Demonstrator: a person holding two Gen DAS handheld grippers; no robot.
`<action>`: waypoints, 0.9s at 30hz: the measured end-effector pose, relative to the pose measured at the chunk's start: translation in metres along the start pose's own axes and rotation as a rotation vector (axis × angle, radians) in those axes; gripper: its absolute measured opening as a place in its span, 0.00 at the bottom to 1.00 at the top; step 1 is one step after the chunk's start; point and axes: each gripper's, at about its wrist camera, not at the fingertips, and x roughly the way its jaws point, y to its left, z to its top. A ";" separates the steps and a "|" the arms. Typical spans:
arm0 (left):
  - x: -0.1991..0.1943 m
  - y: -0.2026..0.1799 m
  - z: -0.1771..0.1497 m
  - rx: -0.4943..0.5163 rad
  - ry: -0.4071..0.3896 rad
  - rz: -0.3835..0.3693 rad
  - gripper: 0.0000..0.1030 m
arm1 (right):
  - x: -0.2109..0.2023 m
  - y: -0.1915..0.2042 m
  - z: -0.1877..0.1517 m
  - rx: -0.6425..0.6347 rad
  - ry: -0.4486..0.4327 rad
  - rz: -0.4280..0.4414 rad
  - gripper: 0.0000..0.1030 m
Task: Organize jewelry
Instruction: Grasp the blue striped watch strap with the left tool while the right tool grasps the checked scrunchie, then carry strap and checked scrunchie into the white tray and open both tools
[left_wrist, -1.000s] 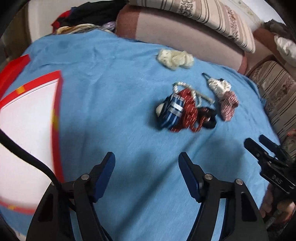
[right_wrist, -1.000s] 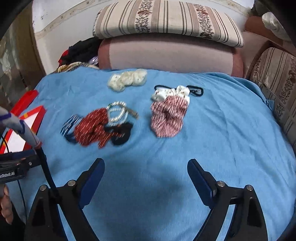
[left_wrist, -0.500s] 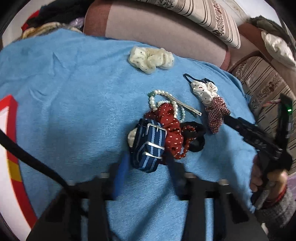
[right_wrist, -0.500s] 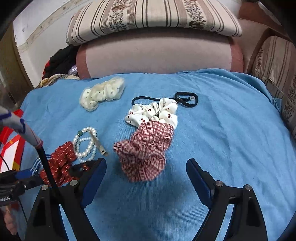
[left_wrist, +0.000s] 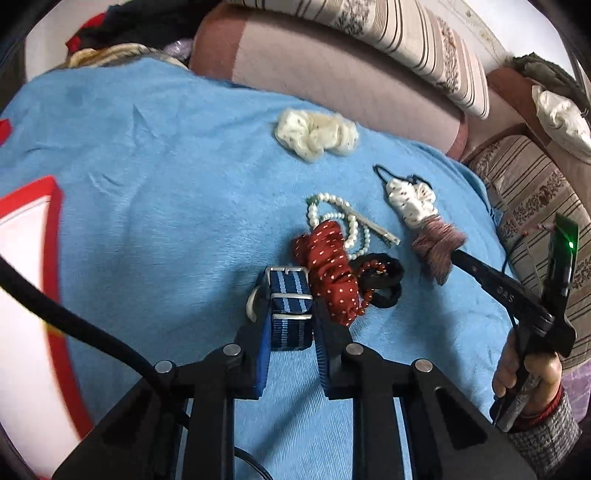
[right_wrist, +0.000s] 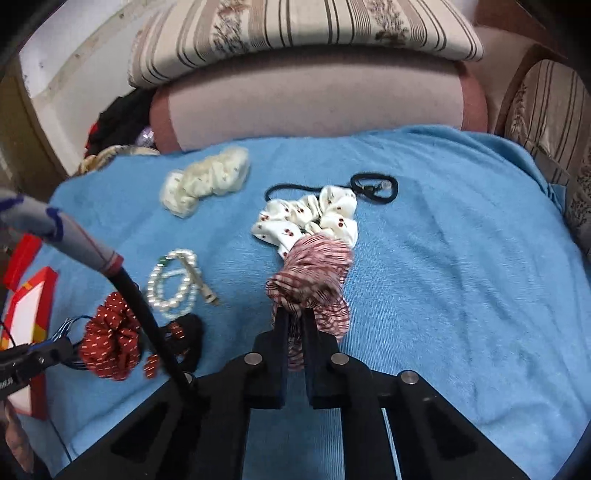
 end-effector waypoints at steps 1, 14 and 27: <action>-0.010 0.000 -0.002 -0.003 -0.014 0.004 0.19 | -0.008 0.002 -0.001 -0.005 -0.008 0.011 0.06; -0.124 0.032 -0.038 -0.056 -0.145 0.078 0.19 | -0.083 0.065 -0.018 -0.135 -0.064 0.136 0.05; -0.185 0.130 -0.074 -0.200 -0.203 0.218 0.19 | -0.021 0.010 0.012 -0.012 -0.012 -0.042 0.72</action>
